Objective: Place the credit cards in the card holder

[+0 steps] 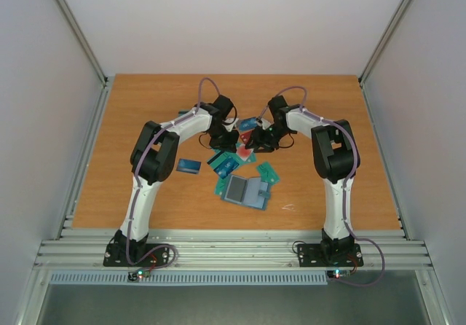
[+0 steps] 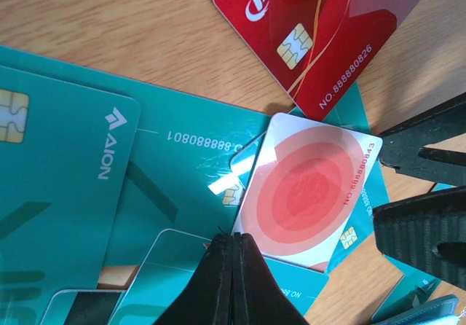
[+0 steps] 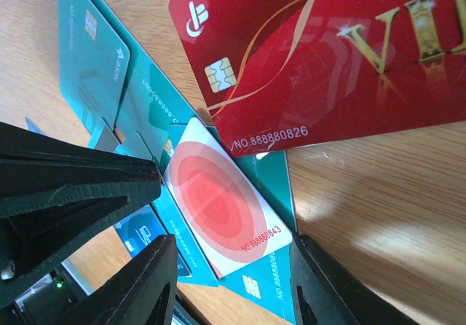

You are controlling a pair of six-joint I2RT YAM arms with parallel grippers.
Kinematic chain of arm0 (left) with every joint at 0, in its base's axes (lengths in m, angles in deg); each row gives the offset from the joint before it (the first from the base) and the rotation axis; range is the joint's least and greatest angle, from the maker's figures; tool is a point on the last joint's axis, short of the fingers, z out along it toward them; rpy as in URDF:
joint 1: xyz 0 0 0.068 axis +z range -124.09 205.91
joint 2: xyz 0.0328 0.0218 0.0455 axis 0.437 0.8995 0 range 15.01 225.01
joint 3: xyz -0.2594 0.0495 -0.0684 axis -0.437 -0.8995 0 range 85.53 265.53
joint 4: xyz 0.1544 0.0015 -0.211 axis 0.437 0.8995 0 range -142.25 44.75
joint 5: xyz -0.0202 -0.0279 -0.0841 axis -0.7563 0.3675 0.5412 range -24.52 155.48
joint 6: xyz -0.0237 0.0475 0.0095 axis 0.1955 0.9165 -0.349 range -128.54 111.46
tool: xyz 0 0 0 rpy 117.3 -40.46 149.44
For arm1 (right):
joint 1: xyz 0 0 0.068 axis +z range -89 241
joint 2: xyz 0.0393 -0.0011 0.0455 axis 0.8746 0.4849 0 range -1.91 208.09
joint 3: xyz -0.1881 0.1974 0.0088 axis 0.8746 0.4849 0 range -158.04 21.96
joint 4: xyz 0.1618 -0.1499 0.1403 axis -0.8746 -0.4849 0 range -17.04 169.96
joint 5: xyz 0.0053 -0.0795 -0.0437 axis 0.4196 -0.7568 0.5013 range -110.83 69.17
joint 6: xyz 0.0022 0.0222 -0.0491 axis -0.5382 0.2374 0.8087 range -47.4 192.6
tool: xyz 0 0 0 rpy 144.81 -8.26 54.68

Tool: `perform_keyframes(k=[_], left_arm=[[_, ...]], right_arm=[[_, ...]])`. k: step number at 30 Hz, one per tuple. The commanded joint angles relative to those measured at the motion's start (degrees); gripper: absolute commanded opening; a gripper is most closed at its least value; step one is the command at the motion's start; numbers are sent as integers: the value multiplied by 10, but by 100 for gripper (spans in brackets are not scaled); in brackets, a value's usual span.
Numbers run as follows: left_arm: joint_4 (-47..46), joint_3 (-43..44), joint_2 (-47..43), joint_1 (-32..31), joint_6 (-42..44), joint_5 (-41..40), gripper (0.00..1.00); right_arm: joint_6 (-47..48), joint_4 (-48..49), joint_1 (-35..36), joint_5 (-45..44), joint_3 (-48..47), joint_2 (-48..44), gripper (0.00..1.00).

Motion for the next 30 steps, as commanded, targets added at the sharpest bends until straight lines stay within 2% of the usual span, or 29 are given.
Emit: perform_keyframes(k=[1,11,18,24,30], left_arm=[[-1,-34,38,-9,8,-16,0],[-3,-34,35,-9,7,-8,0],[-1,-31,32,-9,7,-5,0],[3,-29,31,-9,9,-3,0],[5,-30,24,-9,11,1,0]], right_arm=[[-3,27,7,60,-7,-7,44],[-36,99,7,130,25,-23,41],[-50,123,7,143,33,-15,38],[-56,126,9,139,33,-3,30],[-52,112,16,117,29,12,16]])
